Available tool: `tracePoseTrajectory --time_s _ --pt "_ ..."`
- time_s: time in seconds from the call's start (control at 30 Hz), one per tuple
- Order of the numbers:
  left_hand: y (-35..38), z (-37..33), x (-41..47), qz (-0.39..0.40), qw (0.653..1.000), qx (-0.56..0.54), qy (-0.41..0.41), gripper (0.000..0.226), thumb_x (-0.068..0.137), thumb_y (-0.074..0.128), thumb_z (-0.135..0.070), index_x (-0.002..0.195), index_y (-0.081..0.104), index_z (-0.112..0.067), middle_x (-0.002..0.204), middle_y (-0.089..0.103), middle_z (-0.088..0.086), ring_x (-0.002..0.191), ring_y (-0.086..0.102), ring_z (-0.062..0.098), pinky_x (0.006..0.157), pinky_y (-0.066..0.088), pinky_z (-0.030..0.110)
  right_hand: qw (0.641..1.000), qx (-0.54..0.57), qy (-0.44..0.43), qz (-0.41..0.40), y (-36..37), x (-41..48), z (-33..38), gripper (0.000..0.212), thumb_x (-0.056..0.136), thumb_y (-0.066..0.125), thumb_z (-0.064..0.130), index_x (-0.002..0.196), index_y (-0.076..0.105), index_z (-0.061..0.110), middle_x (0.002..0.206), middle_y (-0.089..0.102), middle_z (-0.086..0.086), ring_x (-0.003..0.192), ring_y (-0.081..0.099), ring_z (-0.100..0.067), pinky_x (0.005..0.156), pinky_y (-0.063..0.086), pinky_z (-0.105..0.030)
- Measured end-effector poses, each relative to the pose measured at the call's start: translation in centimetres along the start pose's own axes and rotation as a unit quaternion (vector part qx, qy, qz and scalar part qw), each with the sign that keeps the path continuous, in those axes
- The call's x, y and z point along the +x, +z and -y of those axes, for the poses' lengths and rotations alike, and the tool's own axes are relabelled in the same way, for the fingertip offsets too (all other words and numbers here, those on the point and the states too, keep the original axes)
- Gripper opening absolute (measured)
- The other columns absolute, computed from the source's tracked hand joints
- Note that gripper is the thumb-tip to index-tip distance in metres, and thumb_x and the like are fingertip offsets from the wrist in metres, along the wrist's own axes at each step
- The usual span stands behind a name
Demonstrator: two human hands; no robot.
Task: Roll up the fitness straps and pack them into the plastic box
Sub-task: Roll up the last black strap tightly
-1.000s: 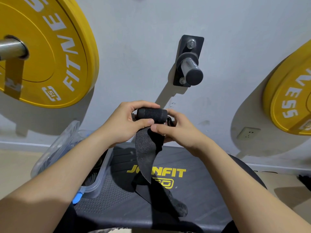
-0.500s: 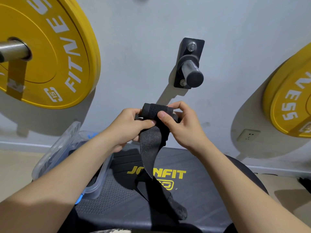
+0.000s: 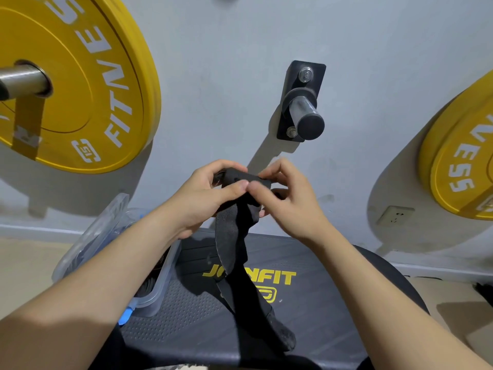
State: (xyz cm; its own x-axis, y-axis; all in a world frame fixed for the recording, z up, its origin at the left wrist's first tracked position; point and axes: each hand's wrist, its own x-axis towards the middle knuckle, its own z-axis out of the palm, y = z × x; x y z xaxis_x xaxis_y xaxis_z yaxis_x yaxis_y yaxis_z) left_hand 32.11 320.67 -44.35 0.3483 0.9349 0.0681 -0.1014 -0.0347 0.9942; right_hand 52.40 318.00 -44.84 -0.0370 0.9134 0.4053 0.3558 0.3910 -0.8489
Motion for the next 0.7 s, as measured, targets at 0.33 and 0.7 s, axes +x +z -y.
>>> tracePoseTrajectory --time_s 0.33,0.7 --pt "-0.3 0.4 0.1 0.033 0.995 0.086 0.024 0.030 0.098 0.077 -0.034 0.125 0.069 -0.023 0.114 0.079 0.001 0.112 0.076 0.024 0.089 0.063 0.036 0.999 0.016 0.030 0.038 -0.7 0.3 0.0 0.034 0.093 0.083 0.008 0.120 0.064 0.015 0.093 0.071 -0.016 0.058 0.063 -0.010 0.057 0.054 -0.028" --pt "-0.2 0.2 -0.2 0.062 0.983 0.138 0.104 0.030 0.106 0.067 -0.013 0.135 0.062 -0.020 0.124 0.072 0.013 0.117 0.071 0.021 0.099 0.059 0.035 0.986 0.100 0.113 0.075 -0.9 0.1 0.9 0.022 0.106 0.067 0.031 0.119 0.067 0.013 0.080 0.070 -0.002 0.069 0.062 -0.014 0.060 0.056 -0.034"
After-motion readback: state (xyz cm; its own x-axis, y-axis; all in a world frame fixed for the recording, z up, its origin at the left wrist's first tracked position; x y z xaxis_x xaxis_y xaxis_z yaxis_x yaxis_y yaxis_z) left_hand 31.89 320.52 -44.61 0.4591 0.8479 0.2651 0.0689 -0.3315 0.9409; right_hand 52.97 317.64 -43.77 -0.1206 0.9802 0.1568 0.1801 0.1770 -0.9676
